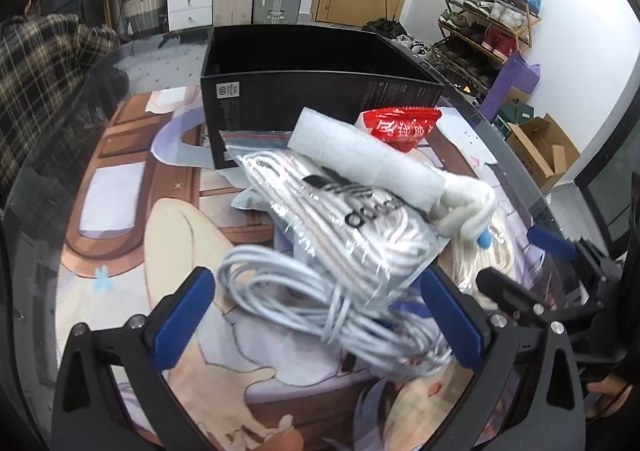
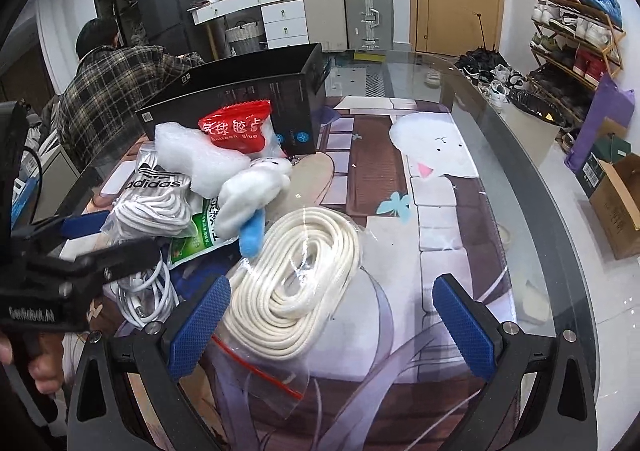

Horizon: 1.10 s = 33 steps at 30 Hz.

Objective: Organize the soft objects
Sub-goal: 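Grasp the grey cable coil with the left tool while the right tool grasps the bagged white rope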

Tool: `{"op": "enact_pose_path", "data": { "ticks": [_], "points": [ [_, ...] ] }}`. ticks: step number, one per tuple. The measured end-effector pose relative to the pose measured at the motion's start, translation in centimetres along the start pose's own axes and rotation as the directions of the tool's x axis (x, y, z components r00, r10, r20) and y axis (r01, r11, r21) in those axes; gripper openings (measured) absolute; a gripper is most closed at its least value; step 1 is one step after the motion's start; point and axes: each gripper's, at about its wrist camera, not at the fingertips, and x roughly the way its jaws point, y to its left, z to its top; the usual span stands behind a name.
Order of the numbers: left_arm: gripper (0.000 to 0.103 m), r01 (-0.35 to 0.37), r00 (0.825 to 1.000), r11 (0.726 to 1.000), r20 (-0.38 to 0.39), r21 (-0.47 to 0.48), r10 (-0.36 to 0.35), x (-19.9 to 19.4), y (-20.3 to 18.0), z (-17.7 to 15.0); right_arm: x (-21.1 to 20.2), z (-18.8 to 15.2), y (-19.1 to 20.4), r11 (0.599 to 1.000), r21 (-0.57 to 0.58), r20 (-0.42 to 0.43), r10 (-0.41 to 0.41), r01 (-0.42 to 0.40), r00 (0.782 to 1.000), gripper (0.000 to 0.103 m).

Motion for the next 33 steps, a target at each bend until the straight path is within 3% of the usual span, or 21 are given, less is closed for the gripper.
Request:
{"op": "enact_pose_path", "data": {
  "ticks": [7,15,22,33],
  "points": [
    [0.103,-0.037,0.999,0.999,-0.039,0.011,0.038,1.2,0.0,-0.2,0.1,0.0,-0.2,1.0,-0.004,-0.009,0.007,-0.007,1.0,0.103],
    [0.103,-0.073,0.996,0.994,-0.042,0.08,0.077,-0.4,1.5,-1.5,1.5,0.7,0.5,1.0,0.023,-0.038,0.021,-0.02,0.999,0.103],
    [0.103,-0.115,0.991,0.987,-0.061,0.114,0.122,-0.7,3.3,-2.6,2.6,0.8,1.5,0.997,-0.029,-0.066,-0.069,0.067,0.995,0.103],
    [0.103,-0.143,0.988,0.983,-0.042,0.119,0.149,-0.7,3.8,-2.8,2.8,0.9,0.5,0.998,-0.009,-0.108,-0.066,0.065,0.992,0.102]
  ]
}}
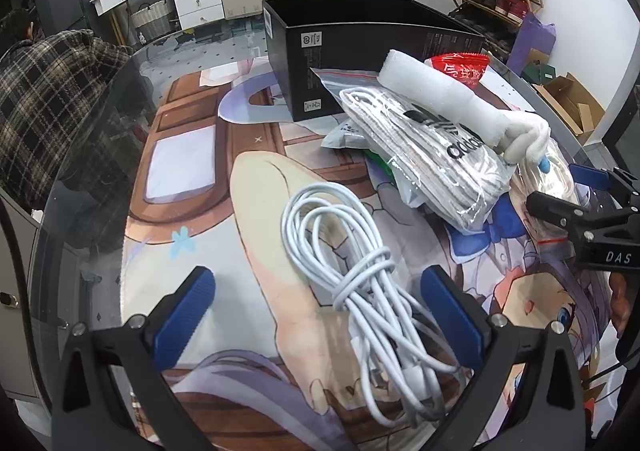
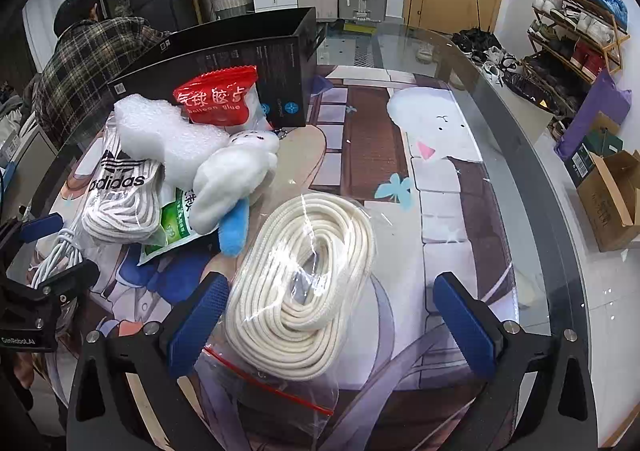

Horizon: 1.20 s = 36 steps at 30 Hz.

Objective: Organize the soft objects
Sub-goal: 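Grasp the grey cable coil with the left tool while the right tool grasps the bagged white rope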

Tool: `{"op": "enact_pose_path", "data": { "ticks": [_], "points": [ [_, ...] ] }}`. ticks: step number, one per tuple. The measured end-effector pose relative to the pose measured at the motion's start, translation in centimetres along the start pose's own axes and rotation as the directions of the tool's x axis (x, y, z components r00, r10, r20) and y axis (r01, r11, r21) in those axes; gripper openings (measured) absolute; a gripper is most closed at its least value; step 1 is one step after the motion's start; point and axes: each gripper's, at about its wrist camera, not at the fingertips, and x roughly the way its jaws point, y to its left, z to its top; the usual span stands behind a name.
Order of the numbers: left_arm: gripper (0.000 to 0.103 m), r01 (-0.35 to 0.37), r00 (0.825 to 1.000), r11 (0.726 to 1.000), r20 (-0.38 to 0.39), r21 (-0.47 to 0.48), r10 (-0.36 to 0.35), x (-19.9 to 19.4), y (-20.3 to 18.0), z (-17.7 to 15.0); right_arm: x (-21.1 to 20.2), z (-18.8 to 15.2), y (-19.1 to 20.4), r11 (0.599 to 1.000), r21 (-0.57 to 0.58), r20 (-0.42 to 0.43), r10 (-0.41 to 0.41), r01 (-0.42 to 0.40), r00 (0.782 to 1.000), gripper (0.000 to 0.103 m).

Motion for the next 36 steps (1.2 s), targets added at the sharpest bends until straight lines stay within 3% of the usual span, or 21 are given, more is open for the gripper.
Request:
{"op": "enact_pose_path", "data": {
  "ticks": [4,6,9,11,13,21,29,36],
  "points": [
    [0.1,0.001,1.0,1.0,0.027,-0.003,-0.001,-0.3,0.2,-0.6,-0.8,-0.9,0.2,1.0,-0.004,0.054,0.001,-0.001,0.999,0.094],
    [0.093,0.001,0.999,1.0,0.048,-0.002,-0.001,-0.7,0.2,-0.9,-1.1,-1.1,0.2,1.0,-0.009,0.073,0.004,-0.003,0.997,0.076],
    [0.067,0.014,0.996,1.0,0.083,0.014,-0.015,-1.4,0.1,-1.3,-1.5,-1.4,-0.1,1.0,-0.004,0.086,0.008,-0.008,0.996,0.063],
    [0.043,0.02,0.995,1.0,0.093,0.022,-0.022,-1.8,0.1,-1.4,-1.9,-1.7,-0.1,1.0,-0.006,0.091,0.011,-0.01,0.996,0.058],
    [0.036,0.027,0.995,0.999,0.099,0.024,-0.029,-2.0,0.0,-1.5,-2.1,-2.0,-0.1,1.0,-0.008,0.099,0.016,-0.015,0.995,0.053],
    [0.03,0.081,0.989,0.997,0.127,-0.007,-0.079,-3.1,0.3,-2.0,-3.2,-3.1,-0.7,0.998,0.011,0.13,0.058,-0.059,0.99,0.039],
    [0.029,0.094,0.979,0.995,0.185,-0.028,-0.087,-4.7,0.6,-1.9,-5.3,-3.2,0.0,0.997,-0.018,0.214,0.083,-0.081,0.973,0.038],
    [0.029,0.111,0.968,0.993,0.232,-0.051,-0.096,-5.6,1.2,-1.5,-7.6,-2.9,0.8,0.994,-0.055,0.309,0.108,-0.096,0.945,0.038]
  ]
}}
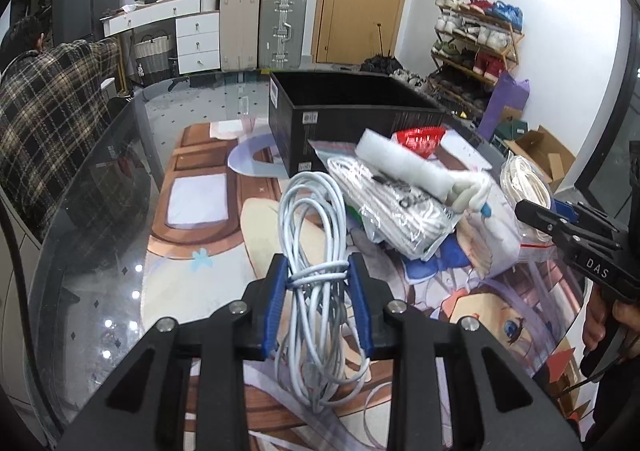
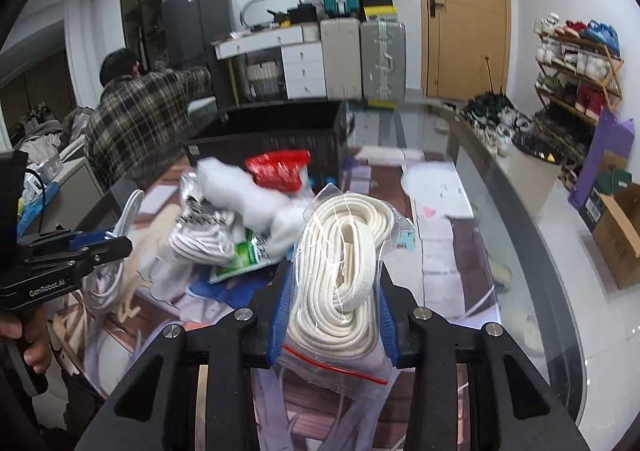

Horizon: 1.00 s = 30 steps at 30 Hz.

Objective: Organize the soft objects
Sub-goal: 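Grasp the grey cable coil with the left tool while the right tool grasps the bagged white rope, then lower the grey cable into the black box with the left tool while the right tool lowers the rope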

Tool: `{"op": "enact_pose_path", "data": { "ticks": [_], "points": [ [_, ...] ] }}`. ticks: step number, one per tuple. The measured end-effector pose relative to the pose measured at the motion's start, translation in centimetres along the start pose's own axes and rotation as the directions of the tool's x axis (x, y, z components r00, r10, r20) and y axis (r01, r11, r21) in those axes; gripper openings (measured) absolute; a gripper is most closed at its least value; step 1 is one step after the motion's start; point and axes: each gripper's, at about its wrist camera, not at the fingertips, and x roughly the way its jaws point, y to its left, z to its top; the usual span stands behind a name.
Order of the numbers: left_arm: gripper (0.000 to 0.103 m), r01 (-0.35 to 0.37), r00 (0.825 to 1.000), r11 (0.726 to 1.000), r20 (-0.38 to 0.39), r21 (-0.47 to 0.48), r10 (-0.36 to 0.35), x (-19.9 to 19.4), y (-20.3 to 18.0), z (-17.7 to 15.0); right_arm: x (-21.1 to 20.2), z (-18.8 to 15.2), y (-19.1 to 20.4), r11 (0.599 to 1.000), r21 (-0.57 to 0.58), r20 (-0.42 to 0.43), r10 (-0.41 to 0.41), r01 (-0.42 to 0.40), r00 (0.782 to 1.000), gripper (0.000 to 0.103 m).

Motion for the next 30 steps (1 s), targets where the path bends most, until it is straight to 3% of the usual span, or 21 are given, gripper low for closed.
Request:
{"op": "enact_pose_path", "data": {
  "ticks": [6,18,30],
  "points": [
    [0.029,0.021,0.998,1.0,0.054,-0.015,-0.02,-1.3,0.3,0.9,-1.0,1.1,0.8,0.999,-0.022,0.05,0.036,-0.035,0.998,0.038],
    [0.029,0.024,0.988,1.0,0.155,0.013,-0.026,-2.8,-0.7,4.8,-0.1,3.4,2.0,0.99,-0.058,0.061,0.13,-0.127,0.99,0.038],
    [0.029,0.023,0.98,0.999,0.199,0.028,-0.028,-1.0,-1.0,10.6,2.1,8.5,2.3,0.982,-0.093,0.089,0.174,-0.166,0.981,0.038]
  ]
}}
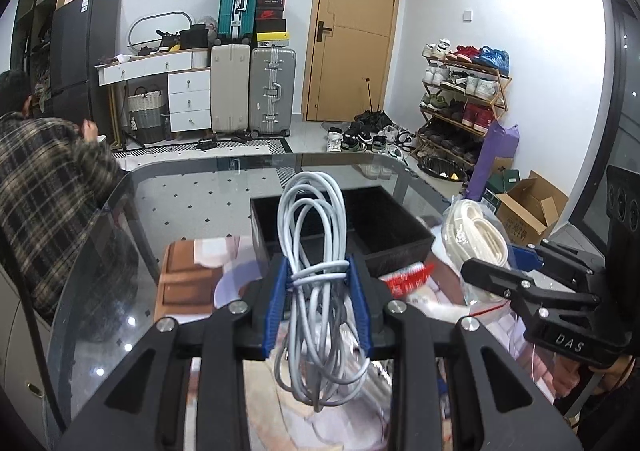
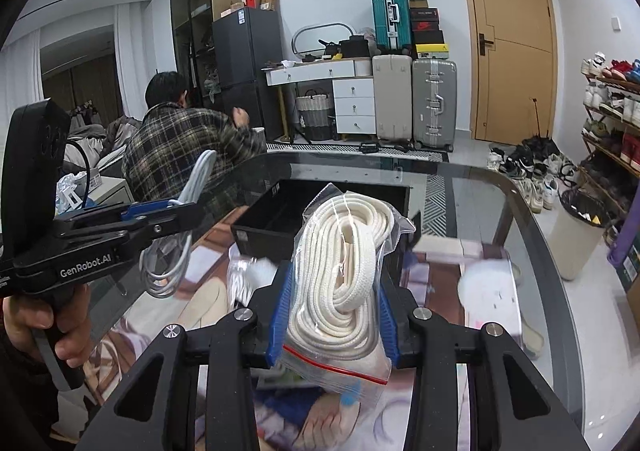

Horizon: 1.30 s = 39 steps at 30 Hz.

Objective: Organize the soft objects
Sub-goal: 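Lower the grey cable into the black box with the left tool while the right tool lowers the rope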

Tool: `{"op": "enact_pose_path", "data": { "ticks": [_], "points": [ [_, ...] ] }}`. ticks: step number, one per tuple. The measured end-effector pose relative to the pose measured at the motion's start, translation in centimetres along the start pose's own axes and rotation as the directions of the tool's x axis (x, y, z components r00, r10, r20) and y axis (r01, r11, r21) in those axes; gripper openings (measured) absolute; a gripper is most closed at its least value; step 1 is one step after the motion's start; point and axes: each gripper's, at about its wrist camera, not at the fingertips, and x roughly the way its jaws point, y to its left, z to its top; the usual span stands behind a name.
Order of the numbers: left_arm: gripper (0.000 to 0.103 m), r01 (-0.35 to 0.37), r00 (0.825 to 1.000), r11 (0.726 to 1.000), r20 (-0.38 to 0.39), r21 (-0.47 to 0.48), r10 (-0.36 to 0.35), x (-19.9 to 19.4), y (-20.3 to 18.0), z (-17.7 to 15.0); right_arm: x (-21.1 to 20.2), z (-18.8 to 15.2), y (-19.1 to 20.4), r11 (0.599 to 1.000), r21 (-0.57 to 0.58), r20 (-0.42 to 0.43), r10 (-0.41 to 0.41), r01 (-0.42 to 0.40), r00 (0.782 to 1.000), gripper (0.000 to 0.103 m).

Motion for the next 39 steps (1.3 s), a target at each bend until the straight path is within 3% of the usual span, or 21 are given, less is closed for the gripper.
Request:
{"op": "enact_pose_path", "data": {
  "ticks": [19,33,39],
  "points": [
    [0.029,-0.06,0.998,0.998,0.003,0.035,0.06,6.3,-0.1,3.6,5.2,5.8,-1.8,0.999,-0.05,0.038,0.006,-0.005,0.999,0.038],
    [0.029,-0.106,0.994,0.993,-0.03,0.048,0.107,10.8,-0.1,3.0,10.1,6.6,-2.1,0.996,-0.081,-0.018,-0.026,0.024,1.0,0.038],
    [0.029,-0.116,0.99,0.992,-0.081,0.054,0.12,12.3,0.0,2.3,11.6,6.1,-1.3,0.991,-0.134,-0.05,-0.026,0.019,0.998,0.038]
  ]
}}
